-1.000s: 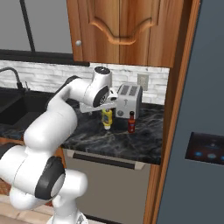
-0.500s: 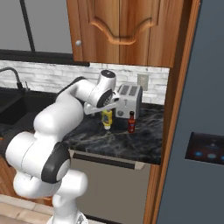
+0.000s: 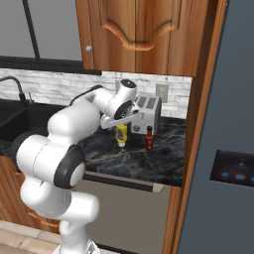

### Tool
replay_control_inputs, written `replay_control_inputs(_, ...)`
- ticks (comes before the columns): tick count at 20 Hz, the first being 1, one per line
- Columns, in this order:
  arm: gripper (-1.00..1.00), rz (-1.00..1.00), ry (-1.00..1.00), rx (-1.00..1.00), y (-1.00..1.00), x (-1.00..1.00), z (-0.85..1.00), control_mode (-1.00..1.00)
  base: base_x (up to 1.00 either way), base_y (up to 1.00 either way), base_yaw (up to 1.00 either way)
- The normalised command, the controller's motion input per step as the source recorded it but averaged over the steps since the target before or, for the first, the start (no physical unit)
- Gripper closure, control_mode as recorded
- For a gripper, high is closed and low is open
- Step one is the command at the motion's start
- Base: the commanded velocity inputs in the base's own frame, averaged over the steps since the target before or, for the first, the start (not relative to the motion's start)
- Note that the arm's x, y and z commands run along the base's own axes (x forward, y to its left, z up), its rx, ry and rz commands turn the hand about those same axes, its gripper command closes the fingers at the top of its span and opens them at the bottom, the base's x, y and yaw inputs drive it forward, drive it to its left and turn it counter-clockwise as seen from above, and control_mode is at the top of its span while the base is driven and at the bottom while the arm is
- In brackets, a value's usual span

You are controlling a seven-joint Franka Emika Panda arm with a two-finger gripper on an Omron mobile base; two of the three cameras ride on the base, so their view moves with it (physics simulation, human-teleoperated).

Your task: Place the condiment bottle and mustard from the counter to the top shelf of the fridge. If the existing items in the fridge are on the top shelf, move them to other shelves.

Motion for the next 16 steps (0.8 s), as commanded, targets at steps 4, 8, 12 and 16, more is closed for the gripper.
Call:
replay_control_inputs(4,-1.00,0.05,0.00,0.00,0.00,0.02,-0.22,-1.00,0.00,0.00,0.00)
replay_control_inputs(8,-1.00,0.04,0.00,0.00,0.00,0.05,-0.14,-1.00,0.00,0.00,0.00)
replay_control_inputs(12,-1.00,0.03,0.00,0.00,0.00,0.16,-0.10,-1.00,0.00,0.00,0.00)
replay_control_inputs(16,-1.00,0.02,0.00,0.00,-0.04,0.15,-0.11,-1.00,0.00,0.00,0.00)
